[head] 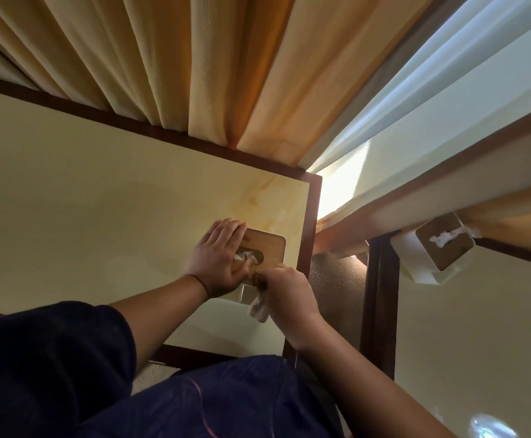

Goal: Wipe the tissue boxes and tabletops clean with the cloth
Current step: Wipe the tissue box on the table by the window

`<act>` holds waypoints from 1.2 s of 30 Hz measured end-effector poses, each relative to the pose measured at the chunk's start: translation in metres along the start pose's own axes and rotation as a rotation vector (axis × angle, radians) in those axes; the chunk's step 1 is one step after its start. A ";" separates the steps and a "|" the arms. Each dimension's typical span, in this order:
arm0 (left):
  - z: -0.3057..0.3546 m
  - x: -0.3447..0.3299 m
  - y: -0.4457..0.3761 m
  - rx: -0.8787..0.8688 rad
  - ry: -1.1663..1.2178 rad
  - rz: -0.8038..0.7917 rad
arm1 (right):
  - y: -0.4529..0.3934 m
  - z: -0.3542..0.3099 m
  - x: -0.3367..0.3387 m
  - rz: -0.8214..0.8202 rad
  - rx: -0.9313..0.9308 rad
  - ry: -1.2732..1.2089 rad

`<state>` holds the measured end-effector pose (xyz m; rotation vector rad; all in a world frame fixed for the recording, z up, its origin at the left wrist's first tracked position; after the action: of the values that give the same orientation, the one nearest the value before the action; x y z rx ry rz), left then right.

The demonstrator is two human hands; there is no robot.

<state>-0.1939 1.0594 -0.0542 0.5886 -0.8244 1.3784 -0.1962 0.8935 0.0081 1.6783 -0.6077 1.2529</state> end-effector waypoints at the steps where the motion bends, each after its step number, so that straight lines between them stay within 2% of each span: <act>1: 0.000 0.000 0.000 -0.003 -0.002 -0.011 | -0.005 -0.001 0.003 -0.003 -0.007 -0.003; 4: -0.001 0.001 0.000 -0.003 -0.003 -0.040 | -0.027 0.003 0.017 -0.022 -0.092 -0.040; 8: 0.000 0.002 0.000 -0.002 0.003 -0.042 | -0.059 0.012 0.035 0.019 -0.136 0.039; 11: 0.002 0.002 0.000 -0.007 -0.024 -0.041 | -0.067 0.016 0.031 0.102 -0.152 0.047; 14: 0.002 0.000 0.000 0.004 -0.053 -0.046 | -0.057 0.012 0.018 0.110 -0.166 -0.010; 24: 0.003 -0.001 -0.001 0.009 -0.052 -0.022 | 0.013 -0.003 -0.014 0.075 -0.005 -0.046; 30: 0.002 0.001 -0.001 0.011 -0.051 -0.061 | -0.006 0.000 -0.002 0.014 0.021 -0.039; 36: 0.001 0.001 -0.001 0.016 -0.049 -0.078 | -0.052 0.003 0.026 0.019 -0.106 0.003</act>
<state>-0.1935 1.0589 -0.0526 0.6627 -0.8220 1.3043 -0.1431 0.9175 0.0117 1.5859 -0.6782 1.2149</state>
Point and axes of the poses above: each hand's wrist, its own y-axis away from the middle knuckle, its own x-axis out of the back of the hand, z = x × y, the point moved 4 cm from there along -y, towards the middle knuckle, and after that the axes turned 15 degrees about y, right-handed, at the moved point
